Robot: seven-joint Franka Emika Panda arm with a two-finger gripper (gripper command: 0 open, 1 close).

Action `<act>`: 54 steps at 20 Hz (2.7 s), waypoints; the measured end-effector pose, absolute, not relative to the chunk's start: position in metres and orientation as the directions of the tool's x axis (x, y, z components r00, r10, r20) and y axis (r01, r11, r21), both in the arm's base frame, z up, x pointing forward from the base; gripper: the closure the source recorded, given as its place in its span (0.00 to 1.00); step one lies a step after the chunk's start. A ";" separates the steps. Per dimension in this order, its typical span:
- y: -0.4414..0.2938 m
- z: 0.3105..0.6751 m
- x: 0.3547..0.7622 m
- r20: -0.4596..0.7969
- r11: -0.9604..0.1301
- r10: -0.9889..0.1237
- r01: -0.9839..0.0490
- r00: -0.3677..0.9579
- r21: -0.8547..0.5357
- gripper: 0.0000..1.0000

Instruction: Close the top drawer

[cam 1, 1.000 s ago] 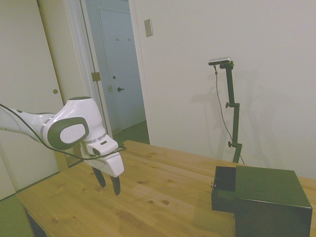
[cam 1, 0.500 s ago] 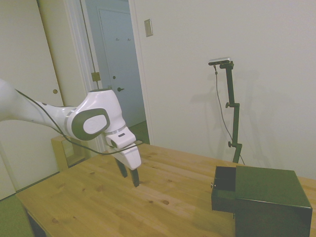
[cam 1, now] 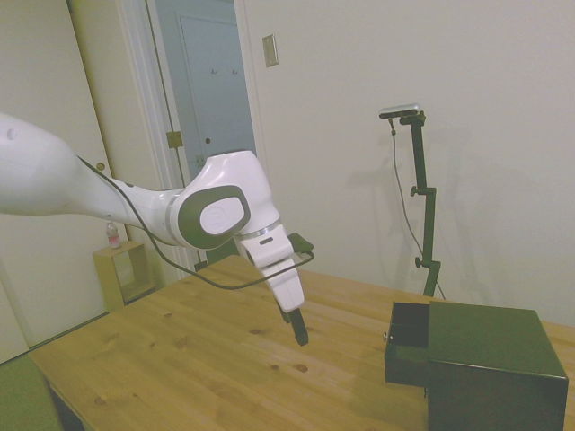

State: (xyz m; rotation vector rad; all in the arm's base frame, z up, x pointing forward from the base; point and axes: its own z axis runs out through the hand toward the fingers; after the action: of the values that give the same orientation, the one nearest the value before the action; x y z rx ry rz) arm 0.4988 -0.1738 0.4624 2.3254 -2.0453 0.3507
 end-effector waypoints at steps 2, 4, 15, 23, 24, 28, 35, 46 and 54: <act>-0.194 0.461 0.500 0.183 -0.103 -0.980 -0.986 0.079 -0.128 0.00; -0.210 0.462 0.502 0.185 -0.077 -0.981 -0.989 0.053 -0.129 0.00; -0.245 0.460 0.510 0.111 -0.005 -0.994 -0.993 -0.008 -0.120 1.00; -0.262 0.465 0.509 0.091 0.010 -0.996 -0.992 -0.022 -0.126 1.00; -0.263 0.465 0.508 0.090 0.013 -0.996 -0.992 -0.025 -0.126 1.00; -0.274 0.468 0.504 0.078 0.034 -0.996 -0.991 -0.044 -0.132 1.00; -0.293 0.469 0.505 0.068 0.051 -0.996 -0.989 -0.060 -0.136 1.00; -0.324 0.474 0.504 0.071 0.084 -0.993 -0.987 -0.094 -0.137 1.00; -0.343 0.477 0.513 0.067 0.093 -0.992 -0.986 -0.104 -0.140 1.00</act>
State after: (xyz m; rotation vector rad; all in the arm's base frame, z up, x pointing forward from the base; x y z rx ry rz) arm 0.5125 -0.3431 0.4771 2.1320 -2.3549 0.2373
